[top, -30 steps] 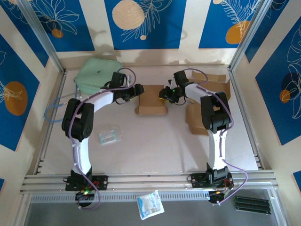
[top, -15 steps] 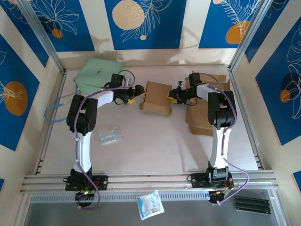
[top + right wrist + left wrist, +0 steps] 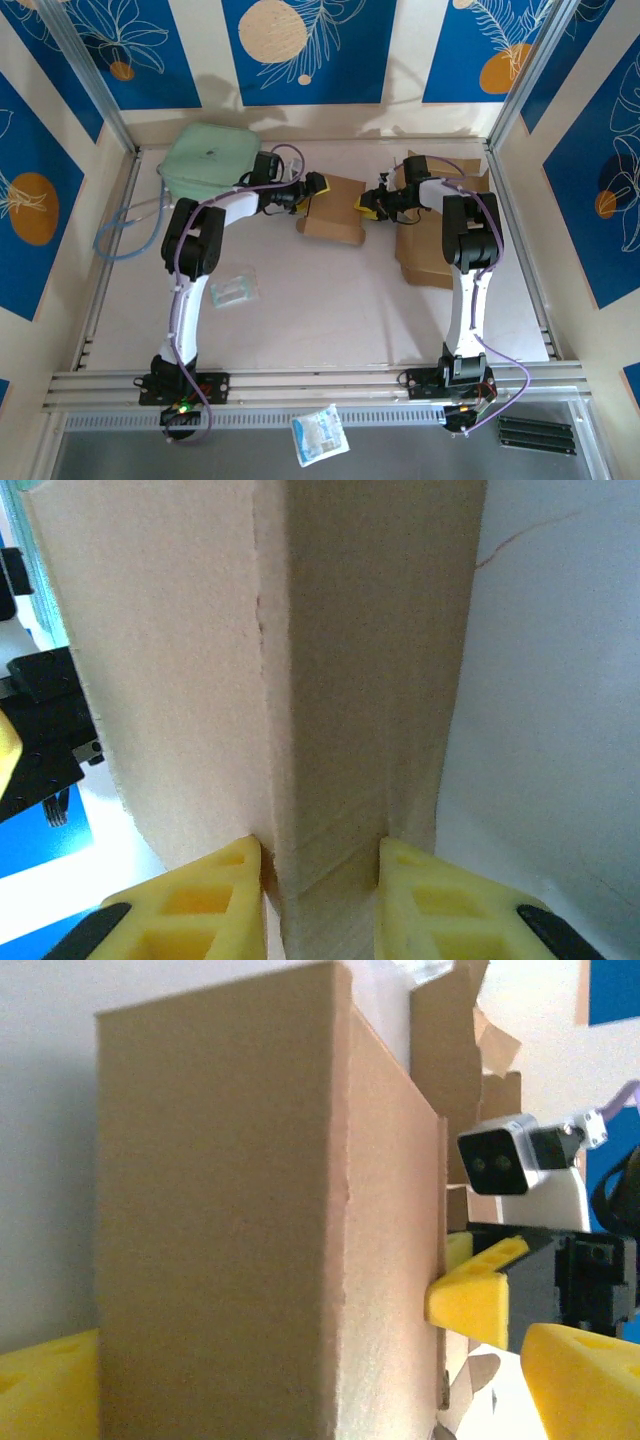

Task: Fold the paper box

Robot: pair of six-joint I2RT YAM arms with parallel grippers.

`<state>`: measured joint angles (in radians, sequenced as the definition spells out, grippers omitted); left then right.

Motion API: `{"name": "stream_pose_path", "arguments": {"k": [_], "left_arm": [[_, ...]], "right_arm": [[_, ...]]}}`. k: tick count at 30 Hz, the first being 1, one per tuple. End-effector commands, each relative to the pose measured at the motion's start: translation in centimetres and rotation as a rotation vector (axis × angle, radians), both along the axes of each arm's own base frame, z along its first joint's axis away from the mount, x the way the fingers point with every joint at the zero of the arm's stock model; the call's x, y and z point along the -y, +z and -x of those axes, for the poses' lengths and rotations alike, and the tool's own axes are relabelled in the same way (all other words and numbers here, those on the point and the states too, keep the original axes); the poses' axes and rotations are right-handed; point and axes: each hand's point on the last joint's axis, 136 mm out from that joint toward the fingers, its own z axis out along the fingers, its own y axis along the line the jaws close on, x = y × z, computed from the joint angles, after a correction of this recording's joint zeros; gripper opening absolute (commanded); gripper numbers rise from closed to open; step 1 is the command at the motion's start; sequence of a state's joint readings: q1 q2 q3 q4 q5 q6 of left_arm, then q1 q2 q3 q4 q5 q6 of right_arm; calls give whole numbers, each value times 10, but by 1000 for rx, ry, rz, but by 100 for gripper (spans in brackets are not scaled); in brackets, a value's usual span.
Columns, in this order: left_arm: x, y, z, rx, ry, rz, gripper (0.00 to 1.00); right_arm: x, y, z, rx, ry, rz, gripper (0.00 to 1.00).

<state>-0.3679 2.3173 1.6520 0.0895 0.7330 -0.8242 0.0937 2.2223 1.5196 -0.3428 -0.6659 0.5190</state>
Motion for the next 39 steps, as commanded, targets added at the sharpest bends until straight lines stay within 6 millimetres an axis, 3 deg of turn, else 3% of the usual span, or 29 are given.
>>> {"name": "stream_pose_path", "arguments": {"k": [1,9,15,20,25,33,36,39], "left_arm": [[24,4,11,-32,-57,66,92],[29,32,14,-12,-24,91,70],[24,46,16,-6,23,78,57],[18,58,16,5,54,52,49],[15,68,16,12,77,54,47],[13,80,17,23,81,46,47],[12,83,19,22,78,49,47],[10,87,22,20,84,42,47]], "right_arm": [[5,-28,12,-92,-1,50,27],[2,-19,10,-75,9,50,28],[-2,7,9,-24,19,48,35],[2,40,6,53,10,78,48],[12,73,7,145,-29,148,64],[18,139,16,528,-13,308,80],[6,155,28,785,67,469,85],[-20,164,42,1150,223,646,87]]}}
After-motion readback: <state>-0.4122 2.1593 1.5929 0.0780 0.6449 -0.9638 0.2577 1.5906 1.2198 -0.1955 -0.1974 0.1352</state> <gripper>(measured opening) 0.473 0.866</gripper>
